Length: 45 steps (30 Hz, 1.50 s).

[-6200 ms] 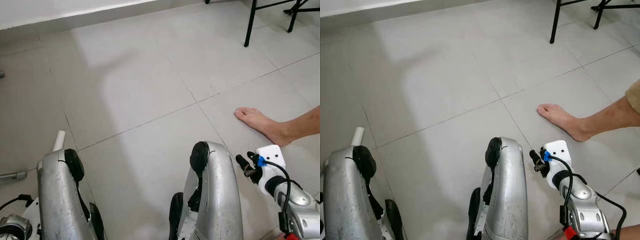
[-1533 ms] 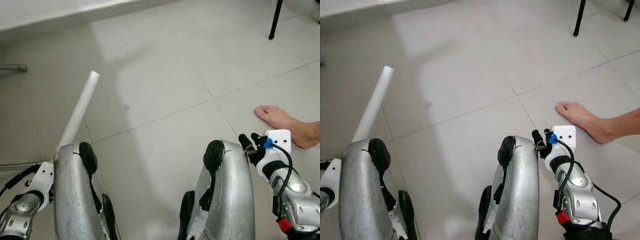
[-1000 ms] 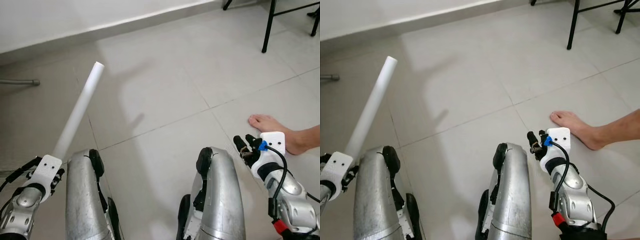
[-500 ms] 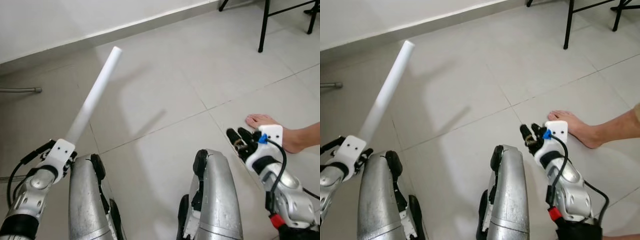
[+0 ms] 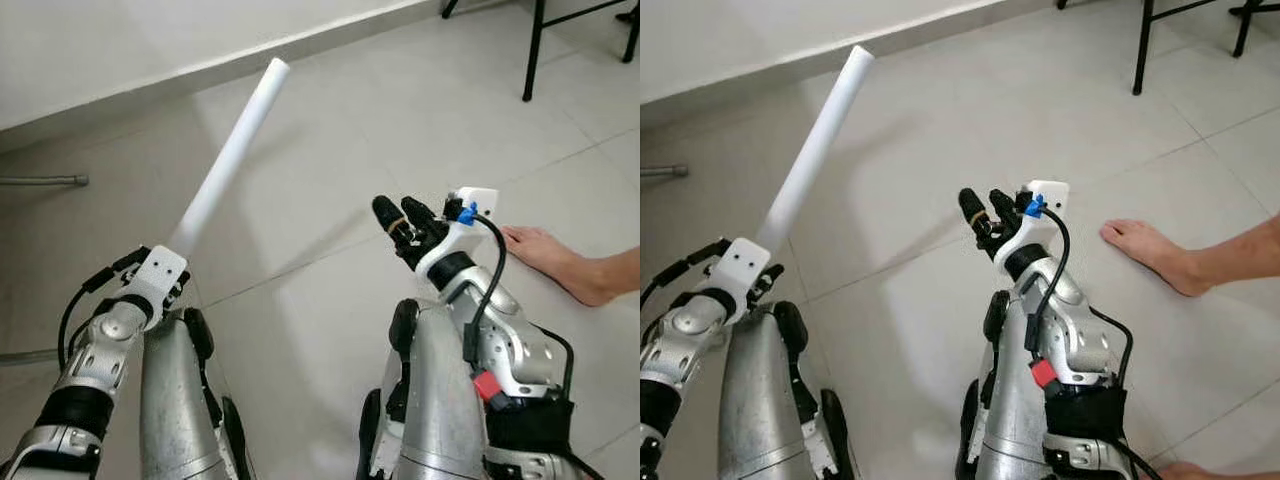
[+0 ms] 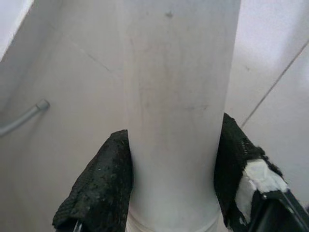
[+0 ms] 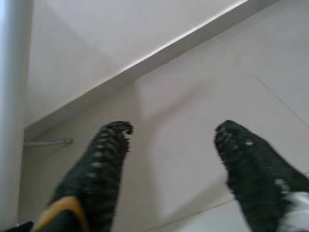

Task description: Building children table

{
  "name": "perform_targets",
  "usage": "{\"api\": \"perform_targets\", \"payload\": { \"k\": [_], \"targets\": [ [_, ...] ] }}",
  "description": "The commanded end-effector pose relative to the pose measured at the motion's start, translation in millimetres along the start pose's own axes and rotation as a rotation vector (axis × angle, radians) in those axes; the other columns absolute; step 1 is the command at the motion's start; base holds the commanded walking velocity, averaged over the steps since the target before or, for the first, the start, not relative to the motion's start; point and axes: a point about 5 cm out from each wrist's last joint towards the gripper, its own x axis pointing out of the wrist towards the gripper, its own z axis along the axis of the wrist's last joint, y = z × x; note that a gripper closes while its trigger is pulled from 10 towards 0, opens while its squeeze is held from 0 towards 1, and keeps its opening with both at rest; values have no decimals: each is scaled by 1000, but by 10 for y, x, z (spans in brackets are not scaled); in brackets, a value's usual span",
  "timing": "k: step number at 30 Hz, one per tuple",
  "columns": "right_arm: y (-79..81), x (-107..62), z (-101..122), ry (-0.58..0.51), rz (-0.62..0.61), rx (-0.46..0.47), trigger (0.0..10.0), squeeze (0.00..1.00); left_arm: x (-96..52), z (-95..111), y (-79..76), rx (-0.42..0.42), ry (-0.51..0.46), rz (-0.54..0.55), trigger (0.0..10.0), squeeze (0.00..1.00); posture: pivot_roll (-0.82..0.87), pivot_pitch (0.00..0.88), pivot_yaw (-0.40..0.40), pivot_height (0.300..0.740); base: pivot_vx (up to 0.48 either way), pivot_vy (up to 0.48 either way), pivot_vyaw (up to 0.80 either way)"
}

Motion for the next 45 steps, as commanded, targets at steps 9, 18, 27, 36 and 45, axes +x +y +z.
{"api": "perform_targets", "payload": {
  "k": [9, 18, 27, 36, 45],
  "targets": [
    [278, 216, -139, 29, 75, 137, 10000, 0, 91, 168, 209, 233, -67, 112, 10000, 0, 57, 357, -50, 420, 0, 0, 0],
    [386, 333, -40, -34, 101, 177, 10000, 0, 159, 426, 193, 239, -150, 114, 10000, 0, 59, 362, -53, 420, 0, 0, 0],
    [557, 553, 193, -133, 149, 169, 10000, 1000, 188, 629, 52, 247, -229, 84, 10000, 0, 58, 360, -61, 420, 0, 0, 0],
    [709, 652, 274, -164, 193, 171, 10000, 0, 197, 732, 65, 247, -259, 89, 10000, 0, 64, 351, -64, 420, 0, 0, 0],
    [1000, 560, 87, -86, 419, 131, 10000, 0, 227, 804, 105, 256, -269, 97, 10000, 0, 62, 345, -64, 420, 0, 0, 0]
  ]
}}
